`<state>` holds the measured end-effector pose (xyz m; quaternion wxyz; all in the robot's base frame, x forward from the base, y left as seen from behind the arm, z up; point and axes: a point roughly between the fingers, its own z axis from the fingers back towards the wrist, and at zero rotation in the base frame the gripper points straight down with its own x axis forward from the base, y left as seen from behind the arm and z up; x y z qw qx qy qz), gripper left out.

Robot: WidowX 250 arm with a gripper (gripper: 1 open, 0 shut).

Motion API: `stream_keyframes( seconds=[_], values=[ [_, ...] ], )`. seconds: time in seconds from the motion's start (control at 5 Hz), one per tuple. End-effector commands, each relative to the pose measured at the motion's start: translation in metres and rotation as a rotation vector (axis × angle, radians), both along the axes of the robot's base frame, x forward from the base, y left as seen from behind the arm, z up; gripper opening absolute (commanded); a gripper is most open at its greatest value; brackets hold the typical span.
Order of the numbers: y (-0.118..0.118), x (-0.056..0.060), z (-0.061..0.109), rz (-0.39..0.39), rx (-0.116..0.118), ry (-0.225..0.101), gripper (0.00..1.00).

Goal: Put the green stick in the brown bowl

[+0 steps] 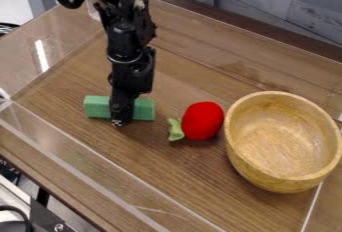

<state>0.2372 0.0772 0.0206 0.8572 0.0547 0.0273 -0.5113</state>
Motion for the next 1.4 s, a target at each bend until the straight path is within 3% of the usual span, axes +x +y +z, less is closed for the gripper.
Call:
stream_keyframes(
  seconds=[0.0, 0.4, 0.6, 0.8, 1.0, 1.2],
  values=[
    [0.004, -0.001, 0.014, 0.042, -0.006, -0.042, 1.00],
    [0.009, -0.006, 0.005, 0.129, -0.020, -0.047, 1.00],
    [0.015, -0.012, 0.003, 0.159, -0.017, -0.049, 0.00],
    [0.019, -0.010, 0.021, 0.192, -0.011, -0.052, 0.00],
    [0.021, -0.005, 0.049, 0.243, 0.008, -0.065, 0.00],
    [-0.001, 0.004, 0.082, 0.328, 0.029, -0.084, 0.00]
  ],
)
